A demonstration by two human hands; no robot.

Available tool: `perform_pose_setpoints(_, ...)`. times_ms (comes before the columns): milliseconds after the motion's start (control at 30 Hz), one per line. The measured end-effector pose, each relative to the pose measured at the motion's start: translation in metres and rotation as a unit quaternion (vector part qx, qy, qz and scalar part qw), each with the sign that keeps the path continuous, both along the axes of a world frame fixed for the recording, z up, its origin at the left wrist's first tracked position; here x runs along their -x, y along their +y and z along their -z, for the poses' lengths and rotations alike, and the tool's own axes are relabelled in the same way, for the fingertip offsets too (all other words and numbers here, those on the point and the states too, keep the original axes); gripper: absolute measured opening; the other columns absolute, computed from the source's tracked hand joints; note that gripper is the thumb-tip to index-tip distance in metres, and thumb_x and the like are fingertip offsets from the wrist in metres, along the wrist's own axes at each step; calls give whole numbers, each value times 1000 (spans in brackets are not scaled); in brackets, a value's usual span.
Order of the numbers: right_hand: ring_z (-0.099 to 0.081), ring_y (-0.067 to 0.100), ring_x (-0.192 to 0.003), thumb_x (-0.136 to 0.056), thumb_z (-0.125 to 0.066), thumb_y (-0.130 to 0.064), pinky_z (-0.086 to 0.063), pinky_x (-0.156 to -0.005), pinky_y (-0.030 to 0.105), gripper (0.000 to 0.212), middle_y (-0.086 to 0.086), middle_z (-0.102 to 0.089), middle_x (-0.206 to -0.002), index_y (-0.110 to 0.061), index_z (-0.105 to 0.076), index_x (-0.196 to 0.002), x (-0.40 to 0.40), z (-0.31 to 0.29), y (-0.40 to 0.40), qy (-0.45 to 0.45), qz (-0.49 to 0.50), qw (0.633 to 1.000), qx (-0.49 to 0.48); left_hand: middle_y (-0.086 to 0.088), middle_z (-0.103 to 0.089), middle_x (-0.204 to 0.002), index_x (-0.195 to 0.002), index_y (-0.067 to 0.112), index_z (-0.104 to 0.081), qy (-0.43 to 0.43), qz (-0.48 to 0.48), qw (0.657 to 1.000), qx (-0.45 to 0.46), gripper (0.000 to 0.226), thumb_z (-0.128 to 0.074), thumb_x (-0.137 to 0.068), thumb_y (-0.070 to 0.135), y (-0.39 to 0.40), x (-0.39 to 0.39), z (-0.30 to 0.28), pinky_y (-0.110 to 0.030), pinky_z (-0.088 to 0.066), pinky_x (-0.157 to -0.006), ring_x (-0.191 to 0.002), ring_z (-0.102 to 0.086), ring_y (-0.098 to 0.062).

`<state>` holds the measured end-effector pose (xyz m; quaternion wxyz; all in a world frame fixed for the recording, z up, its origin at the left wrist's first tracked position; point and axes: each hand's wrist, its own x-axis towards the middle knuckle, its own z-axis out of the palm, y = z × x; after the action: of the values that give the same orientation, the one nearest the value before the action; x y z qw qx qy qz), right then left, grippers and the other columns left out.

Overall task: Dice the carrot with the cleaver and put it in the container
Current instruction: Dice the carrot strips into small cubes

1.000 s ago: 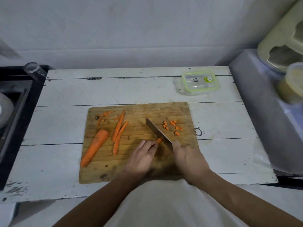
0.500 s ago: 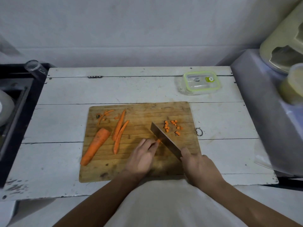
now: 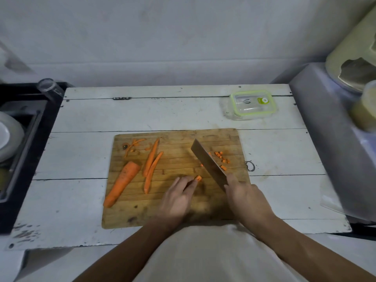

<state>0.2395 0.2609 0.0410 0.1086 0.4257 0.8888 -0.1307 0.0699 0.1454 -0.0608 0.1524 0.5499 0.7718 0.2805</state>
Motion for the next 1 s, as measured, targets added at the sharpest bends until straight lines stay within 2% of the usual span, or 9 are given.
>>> perform_pose_setpoints(100,-65,34,-84,-106,-34,-28,-33,-61,34,9,7,-68,-95,-22,-37,-113,-9,-10,-9,-29,-24,999,37,5,-60,-116,-126,17,-69,-15,25,1000,9,35,-43,-107,31,1,1,5,-18,-47,-84,-99,-53,-4)
perform_pose_setpoints(167,-65,32,-87,-104,-41,-23,-34,-63,33,12,6,-68,-98,-23,-34,-113,-11,-12,-15,-42,-34,997,61,6,-58,-114,-125,16,-68,-30,26,999,18,33,-43,-107,29,2,3,3,-12,-41,-83,-96,-49,0)
perform_pose_setpoints(300,-65,31,-90,-100,-44,-19,-36,-64,33,18,7,-68,-101,-22,-35,-115,-13,-8,-18,-51,-40,995,75,5,-55,-106,-120,13,-69,-52,19,998,22,23,-52,-106,20,5,1,-3,-24,-47,-82,-94,-55,-7)
perform_pose_setpoints(400,-66,30,-89,-99,-45,-14,-37,-63,34,20,7,-68,-100,-21,-35,-115,-8,-5,-18,-60,-46,994,74,12,-50,-103,-120,18,-69,-73,-1,997,32,24,-50,-107,26,6,2,1,-15,-41,-79,-90,-50,1)
perform_pose_setpoints(500,-67,29,-82,-97,-48,-10,-39,-60,36,23,6,-68,-93,-22,-34,-110,1,6,-15,-47,-51,996,51,11,-53,-110,-125,20,-67,-45,18,998,50,34,-41,-107,33,6,3,9,-11,-36,-81,-93,-43,6)
perform_pose_setpoints(633,-66,32,-75,-88,-64,-12,-40,-56,37,42,4,-66,-82,-27,-27,-102,7,15,-13,-17,-27,999,41,10,-55,-117,-129,24,-64,-21,12,998,52,50,-27,-106,48,4,5,15,-8,-30,-83,-98,-41,6)
perform_pose_setpoints(800,-65,34,-81,-102,-41,-20,-37,-60,35,8,7,-68,-92,-22,-36,-108,-9,-2,-9,-21,-5,1000,19,16,-48,-107,-123,30,-64,-67,-12,997,37,31,-43,-106,44,1,3,9,-10,-40,-79,-94,-50,7)
perform_pose_setpoints(900,-64,32,-84,-103,-40,-22,-35,-61,34,13,6,-68,-95,-22,-35,-115,-15,-11,-15,-42,-41,997,52,18,-44,-106,-126,27,-66,-56,-3,998,40,32,-43,-107,40,1,3,7,-3,-34,-76,-91,-45,12)
perform_pose_setpoints(1000,-64,32,-85,-100,-45,-20,-36,-61,34,20,7,-68,-97,-21,-36,-117,-17,-11,-19,-48,-52,995,64,14,-48,-109,-127,21,-67,-29,14,999,39,28,-51,-105,27,-1,3,2,-6,-36,-77,-91,-46,4)
